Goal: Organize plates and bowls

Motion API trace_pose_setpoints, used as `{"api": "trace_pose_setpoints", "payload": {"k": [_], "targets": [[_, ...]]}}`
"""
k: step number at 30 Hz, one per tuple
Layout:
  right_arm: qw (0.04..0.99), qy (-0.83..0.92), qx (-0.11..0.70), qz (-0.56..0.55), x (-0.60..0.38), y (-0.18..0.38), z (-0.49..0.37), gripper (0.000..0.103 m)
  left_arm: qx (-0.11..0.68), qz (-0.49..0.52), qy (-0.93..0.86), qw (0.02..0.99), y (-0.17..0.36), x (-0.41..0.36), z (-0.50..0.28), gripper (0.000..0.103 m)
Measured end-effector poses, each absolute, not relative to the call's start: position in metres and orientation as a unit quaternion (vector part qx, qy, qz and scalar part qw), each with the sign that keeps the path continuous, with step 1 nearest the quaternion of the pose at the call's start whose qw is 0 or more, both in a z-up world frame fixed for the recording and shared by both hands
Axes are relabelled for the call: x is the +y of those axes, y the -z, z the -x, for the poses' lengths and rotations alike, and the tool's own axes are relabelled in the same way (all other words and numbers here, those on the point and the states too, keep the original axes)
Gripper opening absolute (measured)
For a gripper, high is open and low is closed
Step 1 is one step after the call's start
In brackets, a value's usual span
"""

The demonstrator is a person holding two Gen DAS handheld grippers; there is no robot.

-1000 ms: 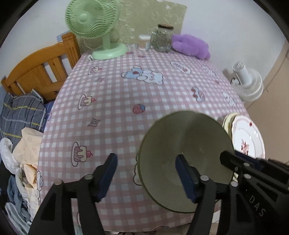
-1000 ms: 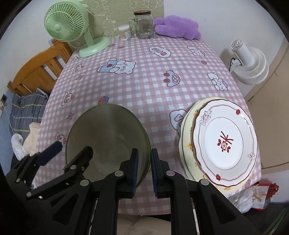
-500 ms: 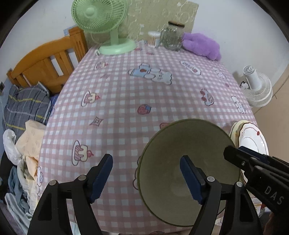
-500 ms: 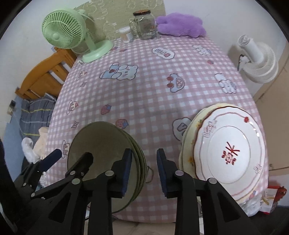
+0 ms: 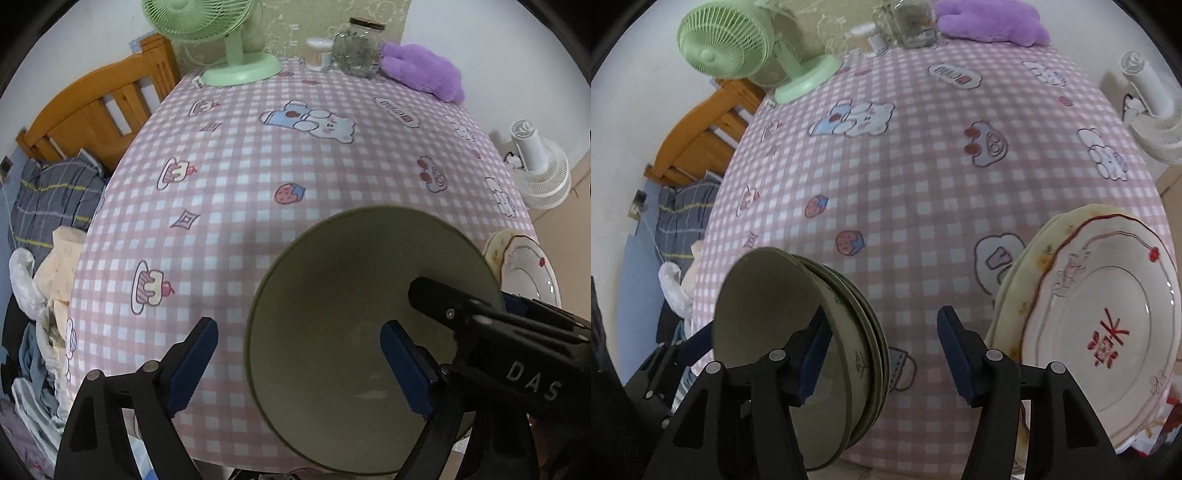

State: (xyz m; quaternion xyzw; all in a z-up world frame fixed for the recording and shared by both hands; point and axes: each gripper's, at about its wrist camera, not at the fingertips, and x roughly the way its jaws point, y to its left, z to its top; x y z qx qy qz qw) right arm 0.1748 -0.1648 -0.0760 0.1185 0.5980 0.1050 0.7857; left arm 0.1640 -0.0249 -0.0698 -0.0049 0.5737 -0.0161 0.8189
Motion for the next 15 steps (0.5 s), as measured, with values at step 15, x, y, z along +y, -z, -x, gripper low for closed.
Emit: {"api": "trace_pose_setpoints", "payload": {"k": [15], "targets": [[0.764,-0.153,0.612,-0.138,-0.153,0.096,-0.183,0.038,0.577,0.024,0.027,0.816,0.079,-0.012,-0.169,0.091]]}}
